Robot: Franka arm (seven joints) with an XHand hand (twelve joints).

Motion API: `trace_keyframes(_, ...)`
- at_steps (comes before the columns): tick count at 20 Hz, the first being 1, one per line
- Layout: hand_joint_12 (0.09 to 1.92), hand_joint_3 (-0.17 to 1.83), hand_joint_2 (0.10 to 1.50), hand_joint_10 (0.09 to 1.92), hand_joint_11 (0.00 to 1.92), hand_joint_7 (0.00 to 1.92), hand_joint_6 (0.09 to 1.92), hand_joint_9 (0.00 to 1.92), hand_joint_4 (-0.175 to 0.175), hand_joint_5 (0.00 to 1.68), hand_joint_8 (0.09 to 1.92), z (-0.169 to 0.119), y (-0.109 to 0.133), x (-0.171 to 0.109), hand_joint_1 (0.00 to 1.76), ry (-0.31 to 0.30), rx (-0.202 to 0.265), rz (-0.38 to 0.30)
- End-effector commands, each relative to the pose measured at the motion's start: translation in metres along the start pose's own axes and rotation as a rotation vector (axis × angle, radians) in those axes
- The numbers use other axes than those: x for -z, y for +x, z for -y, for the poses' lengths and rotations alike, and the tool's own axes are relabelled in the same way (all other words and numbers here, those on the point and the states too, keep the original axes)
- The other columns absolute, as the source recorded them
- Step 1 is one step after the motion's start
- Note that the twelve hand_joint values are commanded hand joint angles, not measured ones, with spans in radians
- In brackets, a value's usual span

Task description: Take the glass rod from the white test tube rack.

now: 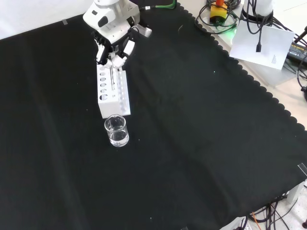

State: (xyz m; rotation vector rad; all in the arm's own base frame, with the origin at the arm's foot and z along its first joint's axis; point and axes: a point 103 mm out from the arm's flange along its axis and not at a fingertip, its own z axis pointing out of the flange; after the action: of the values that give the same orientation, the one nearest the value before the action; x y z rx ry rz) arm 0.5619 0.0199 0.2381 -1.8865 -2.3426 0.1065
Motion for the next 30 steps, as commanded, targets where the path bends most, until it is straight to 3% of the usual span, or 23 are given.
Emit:
trace_keyframes(1, 0.76, 0.56, 0.91, 1.15, 1.80, 1.30, 1.28, 1.60, -0.175, 0.88, 1.37, -0.012, 0.013, 0.016, 1.14, -0.124, 0.060, -0.013)
trace_keyframes(4, 0.74, 0.20, 1.09, 1.18, 1.71, 0.97, 1.05, 1.52, -0.175, 0.81, 1.46, -0.013, 0.023, 0.032, 1.23, -0.164, 0.069, 0.001)
trace_keyframes(7, 0.74, 0.04, 1.18, 1.18, 1.65, 0.89, 0.98, 1.49, -0.175, 0.81, 1.49, -0.009, 0.032, 0.050, 1.24, -0.189, 0.069, 0.017)
trace_keyframes(15, 0.74, 0.00, 1.21, 1.14, 1.63, 0.85, 0.96, 1.51, -0.175, 0.80, 1.53, 0.019, 0.024, 0.091, 1.24, -0.194, 0.034, 0.035)
trace_keyframes(19, 0.74, 0.00, 1.21, 1.14, 1.64, 0.85, 0.96, 1.52, -0.175, 0.80, 1.53, 0.035, 0.031, 0.132, 1.24, -0.239, 0.036, 0.034)
trace_keyframes(23, 0.74, 0.00, 1.21, 1.14, 1.64, 0.85, 0.96, 1.52, -0.175, 0.81, 1.54, 0.040, 0.045, 0.158, 1.24, -0.266, 0.049, 0.029)
trace_keyframes(30, 0.74, 0.00, 1.21, 1.13, 1.64, 0.84, 0.96, 1.52, -0.175, 0.81, 1.54, 0.042, 0.071, 0.170, 1.24, -0.267, 0.093, 0.035)
